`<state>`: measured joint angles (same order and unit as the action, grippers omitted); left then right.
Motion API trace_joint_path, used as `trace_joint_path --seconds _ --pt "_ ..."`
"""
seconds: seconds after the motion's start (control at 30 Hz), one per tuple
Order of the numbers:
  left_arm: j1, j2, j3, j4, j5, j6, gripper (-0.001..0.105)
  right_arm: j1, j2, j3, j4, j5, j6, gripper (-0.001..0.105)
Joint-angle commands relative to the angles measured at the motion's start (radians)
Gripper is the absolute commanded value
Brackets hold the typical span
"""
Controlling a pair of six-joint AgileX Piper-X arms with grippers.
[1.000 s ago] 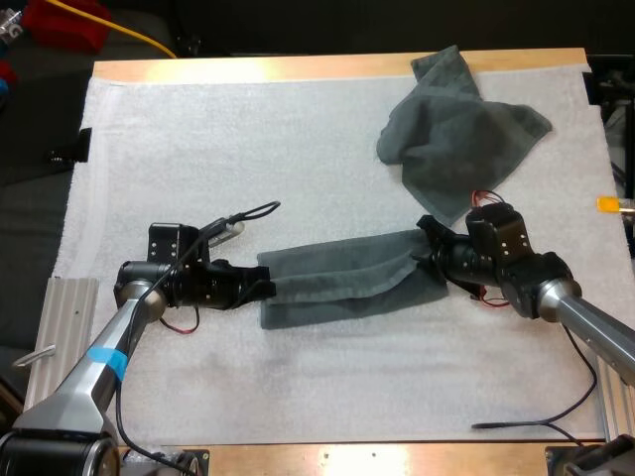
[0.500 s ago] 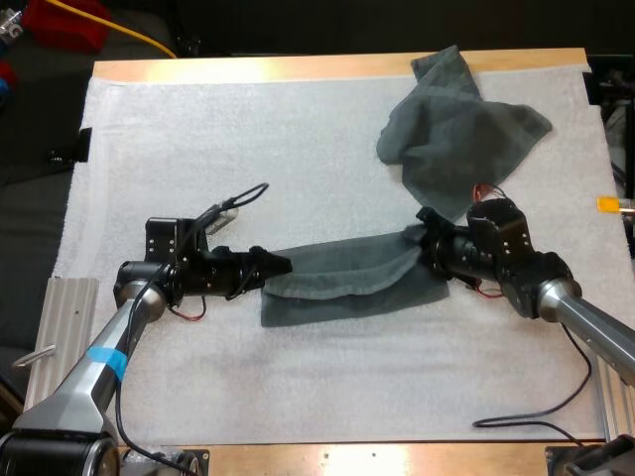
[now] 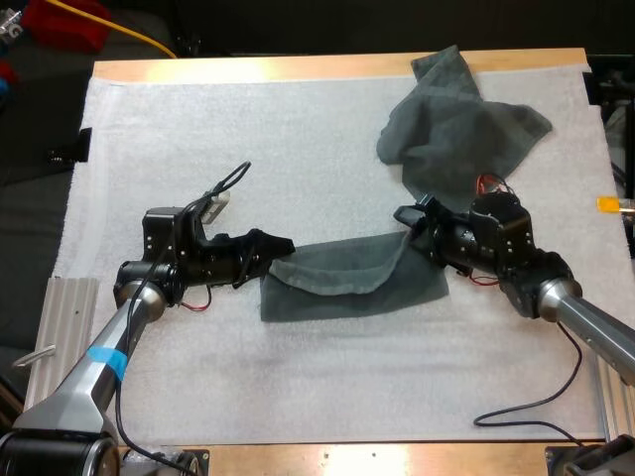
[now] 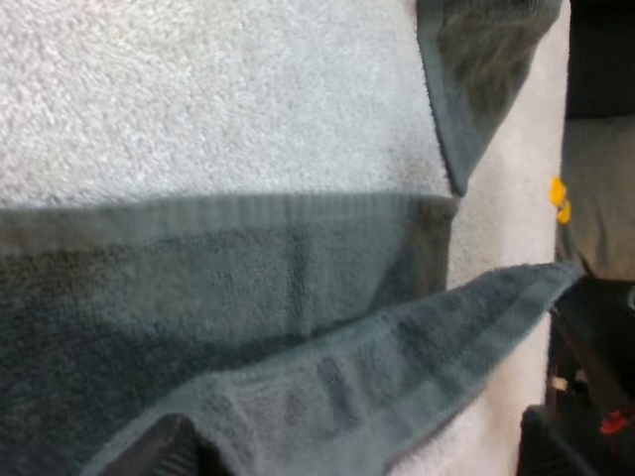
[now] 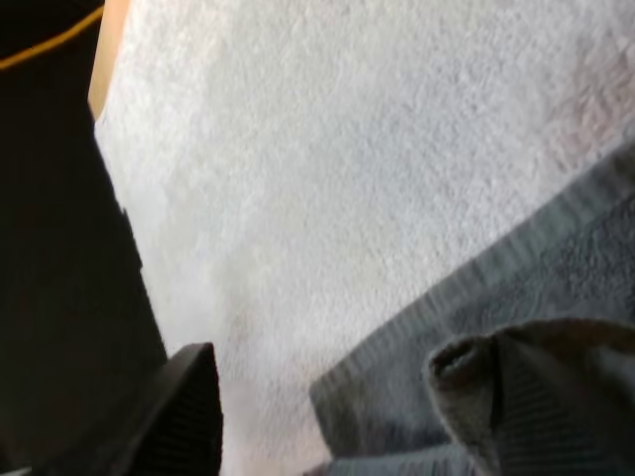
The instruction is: Pick towel from pile, fold and stack
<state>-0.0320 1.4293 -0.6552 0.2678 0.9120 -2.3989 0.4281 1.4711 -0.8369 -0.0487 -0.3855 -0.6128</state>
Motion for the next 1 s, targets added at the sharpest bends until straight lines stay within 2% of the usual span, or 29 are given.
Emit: trace_joint_path --seconds 0.0,0.23,0.33,0.43,0.57,0.7,0.97 --pt "0.001 0.000 -0.006 -0.004 0.033 -0.003 0.063 -0.006 0.001 -0.006 -0.007 -0.047 -0.011 0.058" --pt "0.001 0.000 -0.006 -0.012 0.068 0.017 0.063 -0.006 -0.029 -0.006 0.001 -0.198 -0.168 0.058" --pt "0.001 0.000 -0.006 -0.011 0.107 0.017 0.063 -0.006 -0.060 -0.006 0.016 -0.197 -0.198 0.058" --pt "0.001 0.000 -0.006 -0.010 0.148 0.027 0.063 -0.006 -0.096 -0.006 0.059 -0.191 -0.273 0.058" --pt "0.031 0.000 -0.006 -0.010 0.165 0.027 0.063 -0.006 -0.146 -0.006 0.193 -0.103 -0.374 0.058" --pt "0.102 0.000 -0.006 -0.009 0.237 0.044 0.063 -0.006 -0.191 -0.006 0.315 -0.083 -0.478 0.058" --pt "0.249 -0.007 -0.006 0.029 0.367 0.065 0.063 -0.006 -0.262 -0.006 0.461 -0.083 -0.579 0.058"
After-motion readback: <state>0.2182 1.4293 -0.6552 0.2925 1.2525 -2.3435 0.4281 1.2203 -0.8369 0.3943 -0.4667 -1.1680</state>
